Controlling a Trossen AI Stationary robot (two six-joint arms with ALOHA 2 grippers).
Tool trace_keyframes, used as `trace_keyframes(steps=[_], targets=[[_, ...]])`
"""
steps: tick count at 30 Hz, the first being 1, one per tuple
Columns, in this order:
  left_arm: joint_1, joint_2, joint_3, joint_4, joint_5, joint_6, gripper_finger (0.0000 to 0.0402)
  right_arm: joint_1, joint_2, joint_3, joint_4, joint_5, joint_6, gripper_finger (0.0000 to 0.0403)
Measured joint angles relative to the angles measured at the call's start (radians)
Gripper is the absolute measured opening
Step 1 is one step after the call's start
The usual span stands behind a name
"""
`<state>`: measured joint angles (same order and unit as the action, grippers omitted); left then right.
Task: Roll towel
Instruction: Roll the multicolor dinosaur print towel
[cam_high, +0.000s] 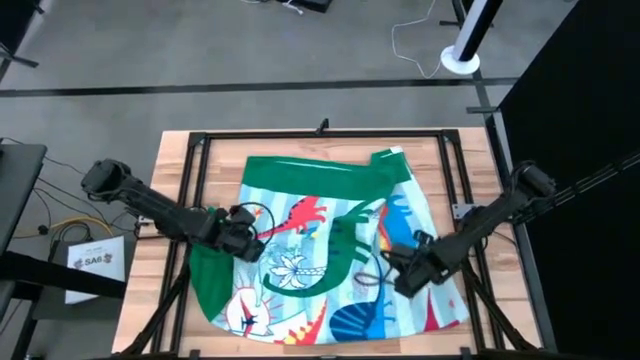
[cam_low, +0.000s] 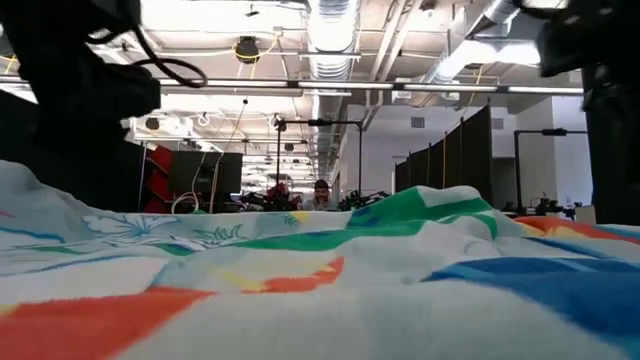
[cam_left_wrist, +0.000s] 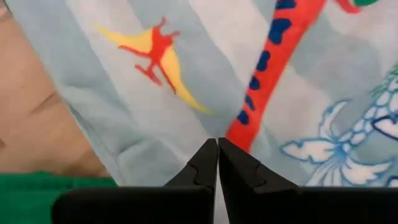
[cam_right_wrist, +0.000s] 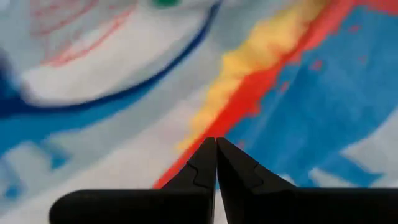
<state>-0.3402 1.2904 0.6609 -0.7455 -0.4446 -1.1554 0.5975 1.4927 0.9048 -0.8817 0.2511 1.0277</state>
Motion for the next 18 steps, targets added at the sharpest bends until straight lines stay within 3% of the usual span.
trace_keyframes(steps=[3,8,11,14,18], targets=[[0.123,0.019,-0.003,0.079,-0.018,0.162,0.0,-0.082,0.026,-0.056,0.008,0.002,-0.031,0.0],[0.289,0.075,-0.1,0.074,0.03,0.202,0.0,-0.186,0.077,-0.159,0.014,-0.02,-0.016,0.0],[0.313,0.074,-0.189,0.1,0.029,0.155,0.0,-0.195,0.085,-0.193,-0.045,-0.084,0.04,0.0],[0.309,0.033,-0.228,0.044,0.022,0.092,0.0,-0.184,0.065,-0.195,-0.211,-0.179,0.088,0.0],[0.264,-0.075,-0.23,-0.079,0.072,0.026,0.0,-0.157,-0.007,-0.146,-0.247,-0.164,0.119,0.0]])
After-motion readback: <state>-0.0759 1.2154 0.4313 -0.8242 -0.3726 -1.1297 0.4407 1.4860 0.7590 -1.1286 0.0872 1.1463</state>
